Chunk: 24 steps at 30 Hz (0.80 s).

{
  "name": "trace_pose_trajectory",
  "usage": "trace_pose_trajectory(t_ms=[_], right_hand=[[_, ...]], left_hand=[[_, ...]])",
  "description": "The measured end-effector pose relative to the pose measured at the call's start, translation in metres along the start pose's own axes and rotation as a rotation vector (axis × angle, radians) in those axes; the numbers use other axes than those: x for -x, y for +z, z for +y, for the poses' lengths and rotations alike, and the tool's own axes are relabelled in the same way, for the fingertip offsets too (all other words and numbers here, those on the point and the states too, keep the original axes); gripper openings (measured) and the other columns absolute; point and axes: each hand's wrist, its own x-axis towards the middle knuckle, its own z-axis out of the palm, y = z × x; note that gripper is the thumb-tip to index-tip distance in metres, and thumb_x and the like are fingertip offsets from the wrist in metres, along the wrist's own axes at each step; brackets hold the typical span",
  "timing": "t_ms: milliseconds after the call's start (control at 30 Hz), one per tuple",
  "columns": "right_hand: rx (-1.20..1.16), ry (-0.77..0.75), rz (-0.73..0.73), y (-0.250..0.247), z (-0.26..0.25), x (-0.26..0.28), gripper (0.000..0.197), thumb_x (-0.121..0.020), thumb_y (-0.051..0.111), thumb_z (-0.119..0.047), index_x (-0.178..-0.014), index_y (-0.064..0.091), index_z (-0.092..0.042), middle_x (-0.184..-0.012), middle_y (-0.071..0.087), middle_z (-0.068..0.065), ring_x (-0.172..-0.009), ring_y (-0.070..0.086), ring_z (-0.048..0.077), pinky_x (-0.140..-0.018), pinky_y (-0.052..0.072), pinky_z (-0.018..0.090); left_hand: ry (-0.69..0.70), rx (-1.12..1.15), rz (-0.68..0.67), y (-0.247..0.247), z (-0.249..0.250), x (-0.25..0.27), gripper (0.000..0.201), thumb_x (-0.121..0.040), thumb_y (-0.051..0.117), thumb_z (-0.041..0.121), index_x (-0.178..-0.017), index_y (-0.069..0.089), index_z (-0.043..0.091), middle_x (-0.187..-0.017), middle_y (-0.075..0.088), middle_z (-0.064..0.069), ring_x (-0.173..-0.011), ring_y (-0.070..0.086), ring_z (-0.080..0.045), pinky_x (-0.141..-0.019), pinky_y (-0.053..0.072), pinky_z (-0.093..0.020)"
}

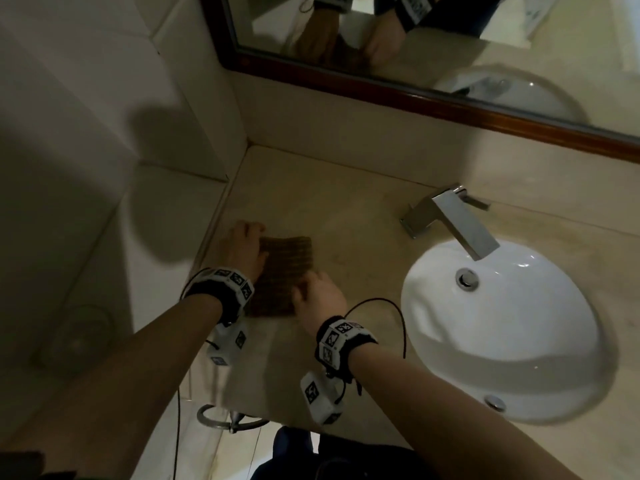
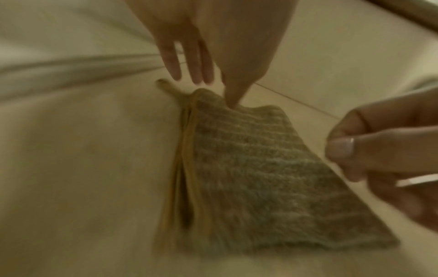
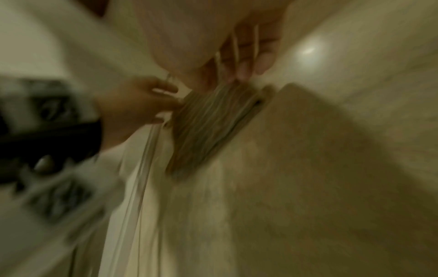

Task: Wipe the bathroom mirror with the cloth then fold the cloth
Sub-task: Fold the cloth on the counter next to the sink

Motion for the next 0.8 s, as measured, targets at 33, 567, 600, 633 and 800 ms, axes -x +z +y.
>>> trace_pose_trajectory(t_ms=[33,567,600,633,800], right_hand=[[-0.006,0.082,0.012,-0.005,0.004,-0.002,0.024,-0.096,0.048,-0.036,-0.110,0.052,-0.017,-0.110,0.053,0.003,-0.095,0.057,0.023,-0.080,0.051,0.038],[-0.159,0.175,-0.108,-0.011,0.018,-0.003,0.017,-0.089,0.056,-0.028,-0.094,0.045,-0.017,-0.091,0.057,0.003,-0.083,0.059,0.024,-0.064,0.047,0.035],[-0.233,0.193,-0.099,-0.013,0.020,-0.003,0.016,-0.088,0.057,-0.026,-0.094,0.047,-0.016,-0.089,0.058,0.003,-0.080,0.059,0.023,-0.063,0.048,0.036],[-0.324,0.210,-0.072,-0.015,0.022,-0.004,0.015,-0.087,0.058,-0.024,-0.094,0.048,-0.015,-0.088,0.058,0.002,-0.077,0.058,0.021,-0.064,0.049,0.035],[-0.718,0.454,0.093,-0.024,0.045,-0.020,0.013,-0.085,0.063,-0.014,-0.094,0.053,-0.014,-0.090,0.058,0.003,-0.079,0.057,0.019,-0.069,0.048,0.032]], left_hand=[[0.050,-0.039,-0.037,-0.001,0.005,-0.004,0.051,-0.090,0.064,0.026,-0.137,0.043,0.017,-0.138,0.041,-0.012,-0.119,0.048,-0.031,-0.098,0.042,-0.045],[0.056,-0.106,-0.401,-0.009,0.031,-0.036,0.044,-0.081,0.073,0.035,-0.117,0.061,0.012,-0.116,0.060,-0.009,-0.099,0.058,-0.023,-0.085,0.050,-0.033],[0.044,-0.043,-0.393,-0.009,0.030,-0.033,0.040,-0.079,0.075,0.031,-0.113,0.062,0.012,-0.112,0.062,-0.009,-0.094,0.058,-0.022,-0.081,0.049,-0.031],[0.019,0.035,-0.391,-0.008,0.030,-0.030,0.039,-0.078,0.076,0.026,-0.111,0.063,0.010,-0.108,0.063,-0.010,-0.091,0.058,-0.022,-0.079,0.047,-0.029],[-0.117,0.487,-0.457,0.006,0.030,-0.013,0.061,-0.072,0.083,0.035,-0.124,0.061,0.012,-0.116,0.064,-0.003,-0.110,0.061,-0.025,-0.097,0.049,-0.036]])
